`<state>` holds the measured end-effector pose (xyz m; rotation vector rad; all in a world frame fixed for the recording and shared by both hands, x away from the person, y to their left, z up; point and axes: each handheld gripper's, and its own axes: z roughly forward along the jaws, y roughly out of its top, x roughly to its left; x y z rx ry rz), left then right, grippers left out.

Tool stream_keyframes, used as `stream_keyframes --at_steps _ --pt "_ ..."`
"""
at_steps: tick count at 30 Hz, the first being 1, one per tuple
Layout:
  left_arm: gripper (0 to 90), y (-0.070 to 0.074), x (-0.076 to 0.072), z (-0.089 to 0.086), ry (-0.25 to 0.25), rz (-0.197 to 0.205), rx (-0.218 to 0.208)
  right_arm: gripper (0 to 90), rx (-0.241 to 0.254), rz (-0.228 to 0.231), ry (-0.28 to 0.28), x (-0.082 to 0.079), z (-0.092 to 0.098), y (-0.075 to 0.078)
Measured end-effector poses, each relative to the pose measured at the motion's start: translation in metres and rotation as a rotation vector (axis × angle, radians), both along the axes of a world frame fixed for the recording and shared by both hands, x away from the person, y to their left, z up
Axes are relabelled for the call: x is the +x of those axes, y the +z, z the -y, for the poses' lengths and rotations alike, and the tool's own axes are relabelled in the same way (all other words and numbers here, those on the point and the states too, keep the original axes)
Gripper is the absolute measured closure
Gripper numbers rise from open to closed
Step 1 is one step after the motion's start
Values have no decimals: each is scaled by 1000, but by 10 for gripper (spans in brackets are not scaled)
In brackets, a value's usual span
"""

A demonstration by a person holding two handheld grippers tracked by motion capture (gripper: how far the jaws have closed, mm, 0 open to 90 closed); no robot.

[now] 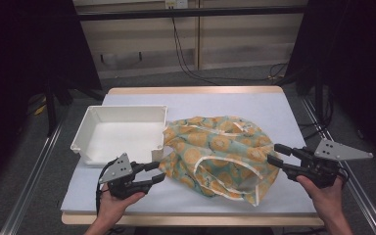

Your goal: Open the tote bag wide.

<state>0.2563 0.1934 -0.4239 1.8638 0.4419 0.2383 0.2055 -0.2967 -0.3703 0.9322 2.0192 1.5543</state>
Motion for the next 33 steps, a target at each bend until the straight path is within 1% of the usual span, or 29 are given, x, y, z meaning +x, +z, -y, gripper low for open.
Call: stream_keyframes --at_steps 1,2,3,5,7,8,9,10,11,13,15,16,20,21,23,24,25,27,29,30,33 --pt "553 2 0 0 3 8 15 533 0 -3 -3 1 0 1" --pt "553 3 0 1 -4 7 -4 533 -5 -3 -5 2 0 2" --pt "553 4 1 2 -2 11 2 533 -5 -4 -2 4 1 3" --pt "553 6 3 5 -8 10 -3 533 -1 -11 1 7 0 6" --pt "553 8 5 9 -18 9 -7 532 -14 -10 8 11 -3 9" --pt "553 10 6 11 -25 14 -5 532 -17 -2 4 13 -4 12" --pt "553 11 6 14 -31 16 -3 532 -4 7 9 14 -3 15" --pt "553 12 7 16 -37 18 -2 532 12 4 10 17 -3 18" --pt "553 13 8 19 -43 17 -9 532 18 -1 14 19 -3 19" --pt "553 15 10 25 -52 18 -18 532 -3 -4 19 24 -6 21" --pt "553 17 11 30 -61 20 -4 532 -12 -13 31 29 -11 21" --pt "553 18 12 33 -71 24 -10 531 -20 -18 36 32 -13 21" --pt "553 22 14 43 -88 29 -9 521 -39 -32 70 42 -24 20" --pt "553 23 14 44 -94 29 -5 521 -39 -32 72 45 -26 20" --pt "553 25 18 50 -109 33 -12 521 -44 -39 78 49 -29 21" --pt "558 25 18 52 -111 35 -18 521 -50 -47 85 54 -31 21" --pt "558 26 19 53 -111 34 -12 520 -50 -52 89 56 -33 21" --pt "559 26 21 57 -119 28 -23 516 -61 -57 92 60 -35 20" --pt "558 27 22 61 -124 27 -8 513 -67 -67 100 65 -38 19" --pt "558 26 24 64 -132 27 -18 512 -67 -70 105 67 -39 19" --pt "558 28 26 70 -136 26 -19 507 -80 -80 108 74 -43 18"
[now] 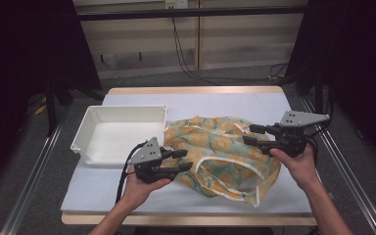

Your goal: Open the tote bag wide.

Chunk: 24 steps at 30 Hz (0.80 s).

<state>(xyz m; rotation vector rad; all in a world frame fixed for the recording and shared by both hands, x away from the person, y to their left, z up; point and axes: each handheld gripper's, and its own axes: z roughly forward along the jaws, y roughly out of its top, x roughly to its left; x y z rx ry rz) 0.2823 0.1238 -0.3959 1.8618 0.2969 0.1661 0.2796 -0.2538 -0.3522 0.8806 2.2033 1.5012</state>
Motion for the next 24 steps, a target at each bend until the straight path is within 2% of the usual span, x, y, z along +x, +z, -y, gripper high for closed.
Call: stream_keyframes --at_steps 11,15,16,20,24 --pt "543 14 17 18 -11 12 -17 509 -13 -4 -7 18 1 12" --pt "512 19 25 31 -15 11 -14 476 -49 -27 -5 24 -3 6" --pt "505 19 27 33 -31 12 -12 467 -55 -31 -3 26 -4 4" --pt "469 21 34 51 -56 6 8 414 -81 -45 14 27 -9 -1" --pt "415 17 35 61 -69 6 37 373 -109 -58 23 28 -11 -7"
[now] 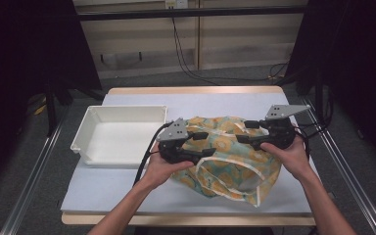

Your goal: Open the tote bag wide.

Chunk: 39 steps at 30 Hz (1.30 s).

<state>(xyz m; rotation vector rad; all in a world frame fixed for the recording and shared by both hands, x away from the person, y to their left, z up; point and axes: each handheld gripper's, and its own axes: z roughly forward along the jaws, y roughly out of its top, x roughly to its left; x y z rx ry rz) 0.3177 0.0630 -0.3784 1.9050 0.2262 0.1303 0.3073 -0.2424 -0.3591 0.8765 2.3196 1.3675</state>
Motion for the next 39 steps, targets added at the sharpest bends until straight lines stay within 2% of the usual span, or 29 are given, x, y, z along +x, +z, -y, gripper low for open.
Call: stream_keyframes --at_steps 5,8,11,14,17,21,24,28,32,36,39 --pt "339 -11 0 9 -24 -3 44 332 -8 -19 8 0 1 -12" --pt "320 -16 -1 13 -24 -7 50 334 -42 -42 8 1 -2 -19" --pt "314 -20 -1 13 -22 -7 63 402 -51 -60 24 2 -4 -26" --pt "303 -26 -1 13 -23 -8 93 510 -55 -81 43 2 -7 -31" --pt "302 -33 -3 11 -32 -7 119 683 -69 -93 55 4 -10 -35" --pt "294 -42 -7 11 -44 -1 161 879 -49 -100 68 7 -11 -37" --pt "304 -49 -7 10 -35 6 170 895 -19 -103 70 8 -9 -37" --pt "388 -56 -6 9 -22 23 193 898 -2 -105 66 9 -6 -36" --pt "509 -59 -6 10 1 37 213 899 18 -100 53 10 -3 -34" --pt "679 -58 -6 9 4 38 219 899 27 -96 60 10 -2 -34" --pt "829 -56 -7 7 -9 29 196 899 32 -96 60 11 -2 -34"
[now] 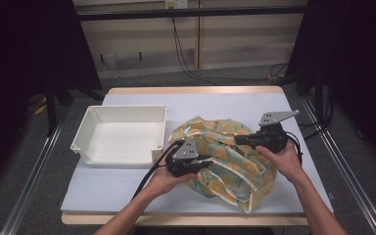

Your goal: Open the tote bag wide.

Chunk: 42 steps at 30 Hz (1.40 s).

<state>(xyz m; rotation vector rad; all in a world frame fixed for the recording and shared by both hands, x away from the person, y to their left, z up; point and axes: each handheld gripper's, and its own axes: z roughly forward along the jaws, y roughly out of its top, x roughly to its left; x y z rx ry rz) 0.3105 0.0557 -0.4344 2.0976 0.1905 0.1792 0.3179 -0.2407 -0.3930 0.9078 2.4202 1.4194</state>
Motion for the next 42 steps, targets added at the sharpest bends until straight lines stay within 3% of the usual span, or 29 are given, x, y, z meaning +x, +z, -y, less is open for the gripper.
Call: stream_keyframes --at_steps 5,17,32,36,42 --pt "894 7 -4 -5 -33 -39 -41 900 18 1 -4 3 1 -1" --pt "900 16 -34 -10 -131 -95 -95 900 58 -5 -23 16 4 -5" --pt "900 8 -60 -18 -200 -117 -58 900 77 12 -46 33 3 1" --pt "900 6 -65 -20 -215 -131 -62 900 80 8 -59 38 6 -1" --pt "900 -1 -73 -22 -237 -135 -33 900 88 -1 -86 48 9 -7"
